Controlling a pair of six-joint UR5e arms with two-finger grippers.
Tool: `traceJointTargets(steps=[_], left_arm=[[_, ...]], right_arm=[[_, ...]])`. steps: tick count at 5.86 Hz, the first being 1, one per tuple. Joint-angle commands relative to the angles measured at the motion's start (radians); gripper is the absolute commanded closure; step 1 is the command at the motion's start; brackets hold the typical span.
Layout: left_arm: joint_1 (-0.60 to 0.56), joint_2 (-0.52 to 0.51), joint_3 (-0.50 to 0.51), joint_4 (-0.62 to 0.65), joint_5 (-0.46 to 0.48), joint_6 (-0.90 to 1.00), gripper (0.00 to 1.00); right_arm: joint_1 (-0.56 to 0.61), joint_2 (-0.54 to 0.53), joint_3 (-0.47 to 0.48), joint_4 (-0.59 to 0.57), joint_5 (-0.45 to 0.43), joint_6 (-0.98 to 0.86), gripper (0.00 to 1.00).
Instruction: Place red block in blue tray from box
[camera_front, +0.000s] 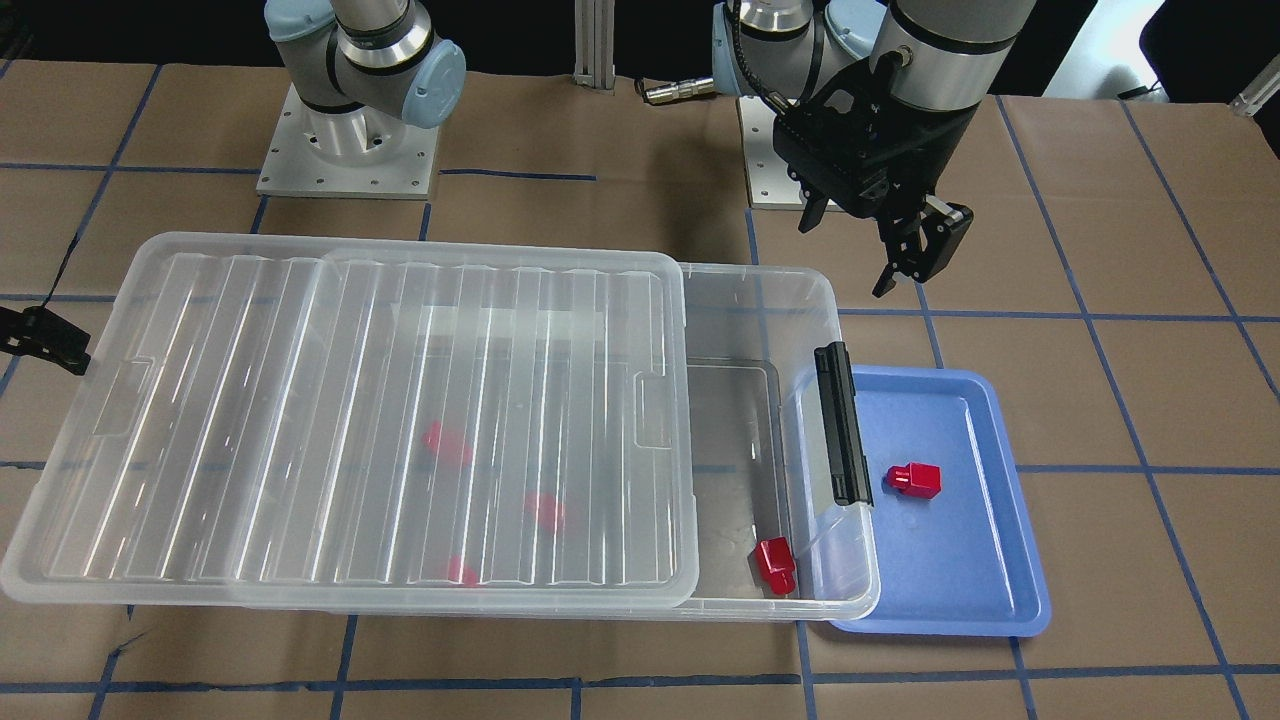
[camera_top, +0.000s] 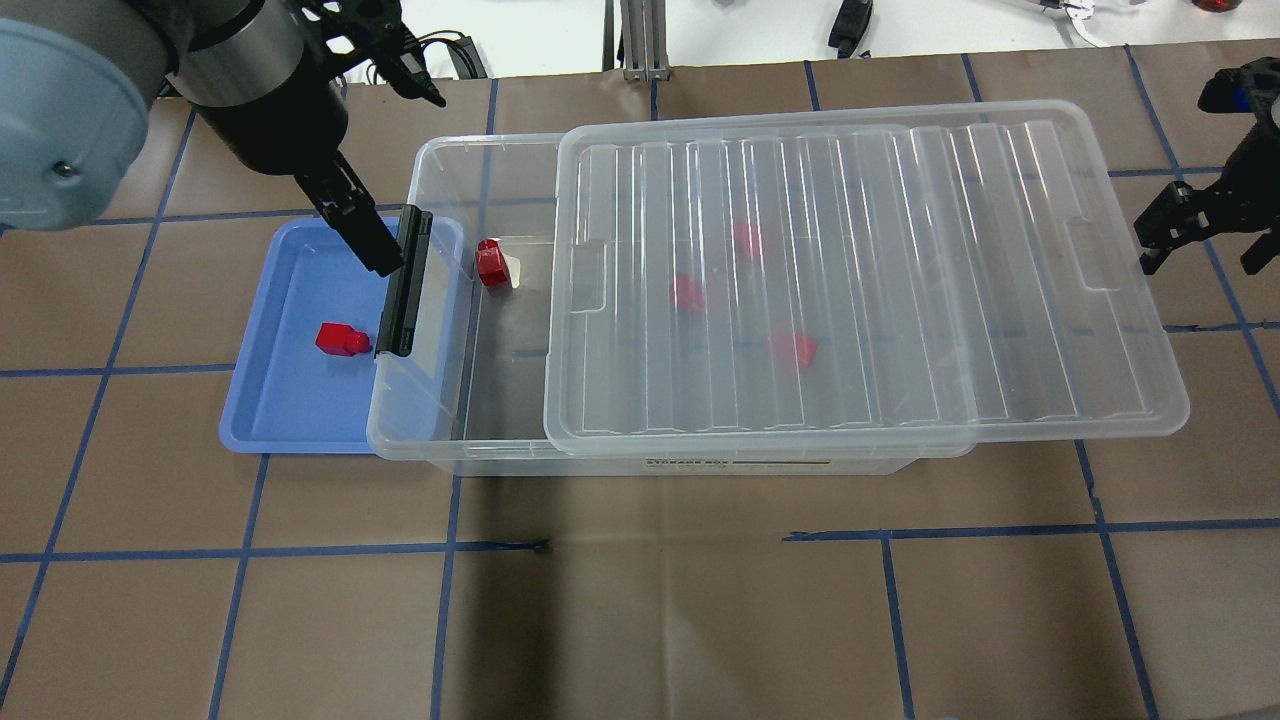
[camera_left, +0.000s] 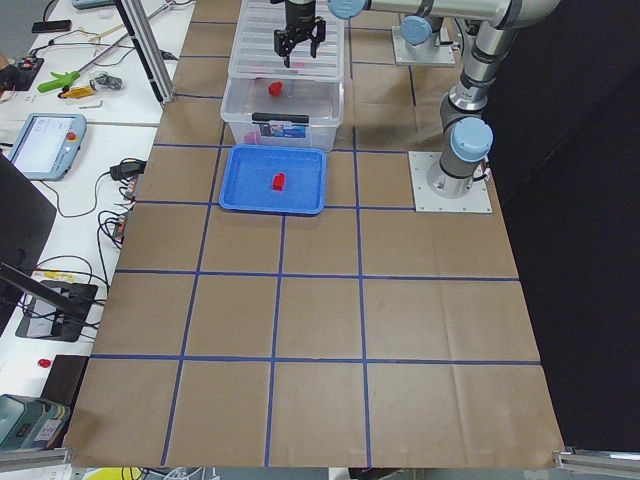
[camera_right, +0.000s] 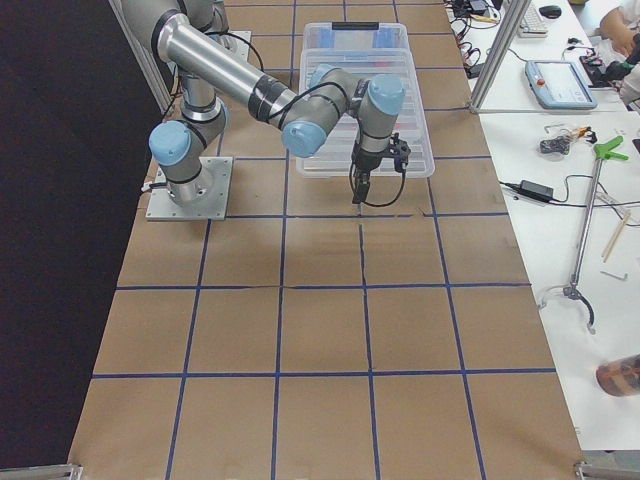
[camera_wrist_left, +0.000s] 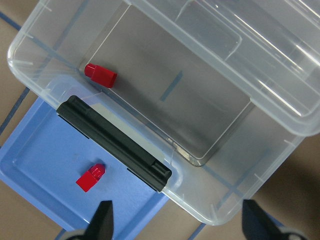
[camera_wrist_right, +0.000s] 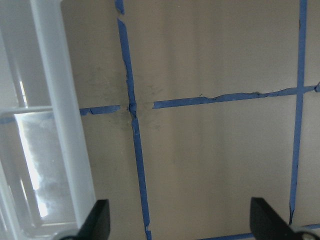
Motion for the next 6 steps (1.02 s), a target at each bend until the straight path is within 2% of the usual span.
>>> traceJointTargets(steps=[1, 2, 3, 4, 6], left_arm=[[0.003, -0.02, 0.006, 0.008, -0.001, -0.322, 0.05], [0.011, -0.015, 0.006, 0.009, 0.004, -0.399, 0.04], [0.015, -0.017, 0.012, 0.01, 0.0, -0.586, 0.02], [0.018, -0.018, 0.015, 0.01, -0.01, -0.687, 0.02], [0.032, -0.045, 0.064, -0.007, -0.01, -0.73, 0.02]], right_arm=[[0.022, -0.003, 0.039, 0.0, 0.001, 0.018, 0.0], [0.022, -0.035, 0.085, -0.008, 0.007, 0.021, 0.0], [0.024, -0.061, 0.099, -0.007, 0.056, 0.04, 0.0], [0.033, -0.062, 0.108, -0.005, 0.059, 0.052, 0.0], [0.071, -0.062, 0.113, -0.007, 0.061, 0.061, 0.0]])
